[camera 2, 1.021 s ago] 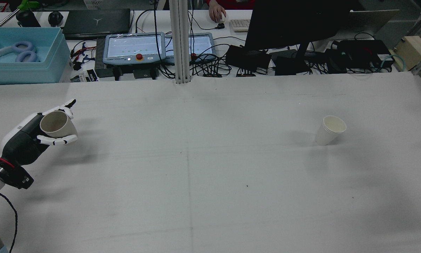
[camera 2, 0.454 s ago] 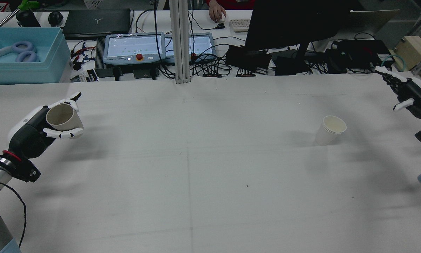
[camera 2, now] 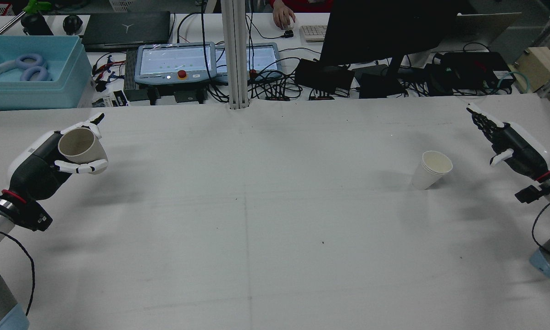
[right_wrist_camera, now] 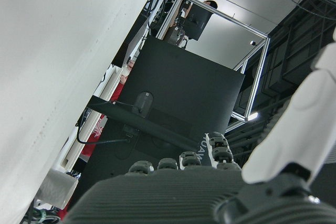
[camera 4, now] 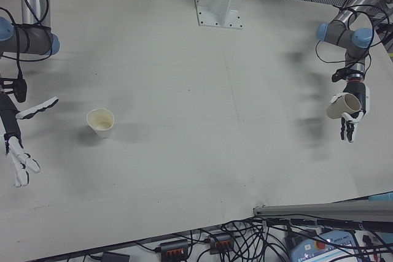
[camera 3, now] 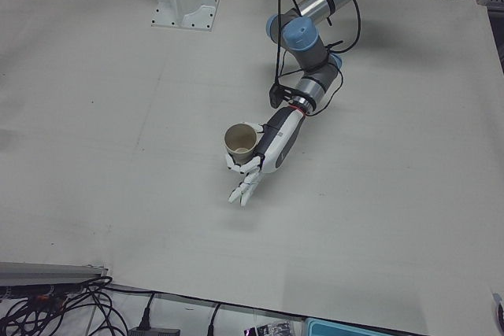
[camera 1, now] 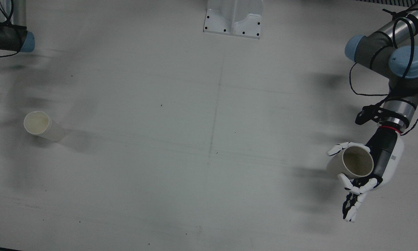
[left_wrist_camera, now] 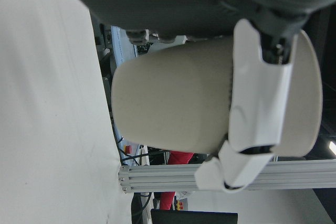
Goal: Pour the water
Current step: 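Reach the right hand toward the other white paper cup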
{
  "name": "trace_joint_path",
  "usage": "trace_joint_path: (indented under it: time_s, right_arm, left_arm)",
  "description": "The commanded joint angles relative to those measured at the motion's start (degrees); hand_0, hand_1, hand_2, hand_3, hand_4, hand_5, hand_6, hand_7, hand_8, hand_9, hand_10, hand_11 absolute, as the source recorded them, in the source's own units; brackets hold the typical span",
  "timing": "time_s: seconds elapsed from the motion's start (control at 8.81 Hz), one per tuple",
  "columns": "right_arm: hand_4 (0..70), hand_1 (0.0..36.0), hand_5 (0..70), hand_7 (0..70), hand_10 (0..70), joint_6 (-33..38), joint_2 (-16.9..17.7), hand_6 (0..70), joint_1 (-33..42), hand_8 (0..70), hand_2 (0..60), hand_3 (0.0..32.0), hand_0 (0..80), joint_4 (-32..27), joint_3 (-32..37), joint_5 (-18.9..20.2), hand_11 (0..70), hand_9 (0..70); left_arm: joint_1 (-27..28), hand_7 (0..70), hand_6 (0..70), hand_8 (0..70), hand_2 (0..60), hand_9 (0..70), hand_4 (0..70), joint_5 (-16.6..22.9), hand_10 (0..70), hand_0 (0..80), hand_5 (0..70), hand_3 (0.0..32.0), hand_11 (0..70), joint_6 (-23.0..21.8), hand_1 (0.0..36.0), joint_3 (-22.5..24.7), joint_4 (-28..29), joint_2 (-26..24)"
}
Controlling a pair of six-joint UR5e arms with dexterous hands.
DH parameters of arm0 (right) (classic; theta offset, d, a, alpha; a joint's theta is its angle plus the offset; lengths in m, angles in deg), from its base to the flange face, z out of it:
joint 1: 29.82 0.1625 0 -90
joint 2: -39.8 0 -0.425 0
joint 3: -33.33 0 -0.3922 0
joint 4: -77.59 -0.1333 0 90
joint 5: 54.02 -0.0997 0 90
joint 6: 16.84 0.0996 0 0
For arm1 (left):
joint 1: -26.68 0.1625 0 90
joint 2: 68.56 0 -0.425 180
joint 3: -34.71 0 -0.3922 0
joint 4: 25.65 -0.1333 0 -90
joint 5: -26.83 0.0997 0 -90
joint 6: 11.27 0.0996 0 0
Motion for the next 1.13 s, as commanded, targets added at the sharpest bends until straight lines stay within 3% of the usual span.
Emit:
trace_joint_path:
  time_s: [0.0,0.45,1.02]
  right_arm:
    - [6.6,5.5,10.3,4.7,0.0,-0.2,1.6,0.3,-2.5,0.0,0.0,0.0,46.5,-0.9,-0.6,-0.6,0.0,0.0]
    - [6.7,9.0,11.4,6.9,0.0,-1.8,1.6,0.8,-10.4,0.0,0.0,0.0,48.7,-0.6,-3.1,-7.8,0.0,0.0]
    - [7.0,10.8,12.0,8.7,0.0,-2.9,1.9,1.1,-12.6,0.0,0.0,0.0,49.8,-0.2,-4.4,-9.8,0.0,0.3]
  left_arm:
    - [-0.5,7.2,4.3,0.0,60.0,0.0,30.4,0.1,0.1,62.0,70.0,0.0,4.0,0.0,36.0,0.8,-0.6,-0.3]
    - [-0.9,7.3,4.5,0.0,60.0,0.0,30.7,0.4,0.1,62.5,70.0,0.0,4.0,-0.1,36.0,1.5,-0.8,-0.2]
    - [-2.8,7.7,5.3,0.1,60.0,0.1,32.1,1.6,0.2,62.4,70.0,0.0,4.0,-0.1,36.0,1.0,-0.3,-0.2]
